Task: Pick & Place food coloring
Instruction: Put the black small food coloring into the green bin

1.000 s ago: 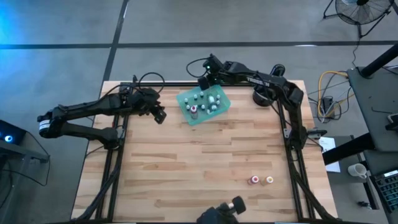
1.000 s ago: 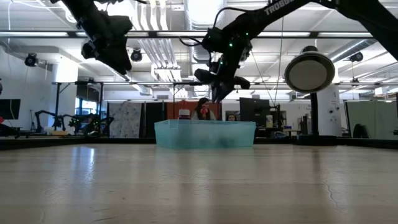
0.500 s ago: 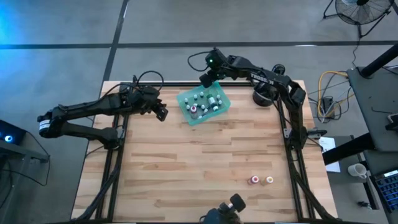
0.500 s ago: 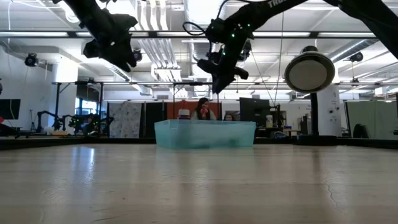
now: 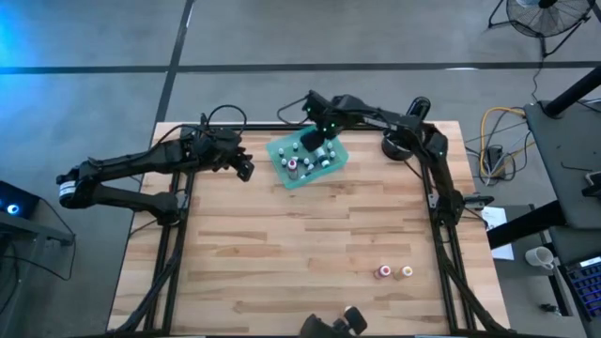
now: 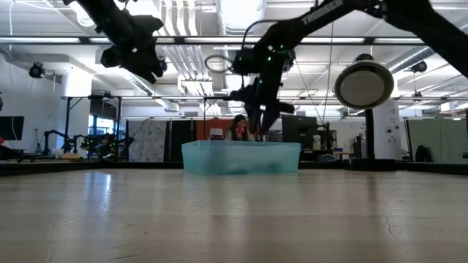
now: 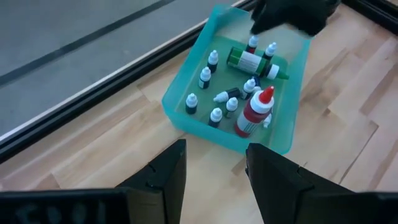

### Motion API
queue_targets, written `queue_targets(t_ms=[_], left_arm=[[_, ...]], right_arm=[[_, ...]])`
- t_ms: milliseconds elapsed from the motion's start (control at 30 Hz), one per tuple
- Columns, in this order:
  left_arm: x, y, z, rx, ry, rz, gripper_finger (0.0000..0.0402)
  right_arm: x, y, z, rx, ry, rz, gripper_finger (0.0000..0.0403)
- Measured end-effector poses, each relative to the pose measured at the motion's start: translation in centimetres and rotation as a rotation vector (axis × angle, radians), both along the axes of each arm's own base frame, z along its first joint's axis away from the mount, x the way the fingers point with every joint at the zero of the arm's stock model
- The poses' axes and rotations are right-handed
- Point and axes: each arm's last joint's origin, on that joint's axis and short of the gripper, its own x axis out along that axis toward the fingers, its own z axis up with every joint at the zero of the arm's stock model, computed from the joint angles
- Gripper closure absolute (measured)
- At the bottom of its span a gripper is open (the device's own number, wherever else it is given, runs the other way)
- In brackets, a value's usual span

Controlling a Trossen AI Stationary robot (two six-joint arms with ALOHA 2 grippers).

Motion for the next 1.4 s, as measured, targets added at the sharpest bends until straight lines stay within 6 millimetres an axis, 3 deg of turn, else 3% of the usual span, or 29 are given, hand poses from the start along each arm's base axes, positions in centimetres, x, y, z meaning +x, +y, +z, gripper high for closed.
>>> queue_targets(t_ms=[233,600,800,1400], left_arm=[[-0.1,-0.1,-0.2,-0.008,0.018,-0.002,0.0262],[-0.2,-0.1,-0.3,-0.012,0.029,-0.002,0.0261],[-0.2,0.0,-0.3,-0.011,0.031,0.000,0.0261],[-0.4,0.0,-0.5,-0.005,0.067,-0.009,0.0261]], right_arm=[[1.1,0.5,-3.1,0.078,0.054,-0.067,0.0214],[1.4,1.0,-3.9,0.054,0.106,-0.073,0.0233],[2.2,1.7,-6.7,0.092,0.163,-0.070,0.0231],[1.7,3.0,-7.3,0.193,0.244,-0.016,0.0213]])
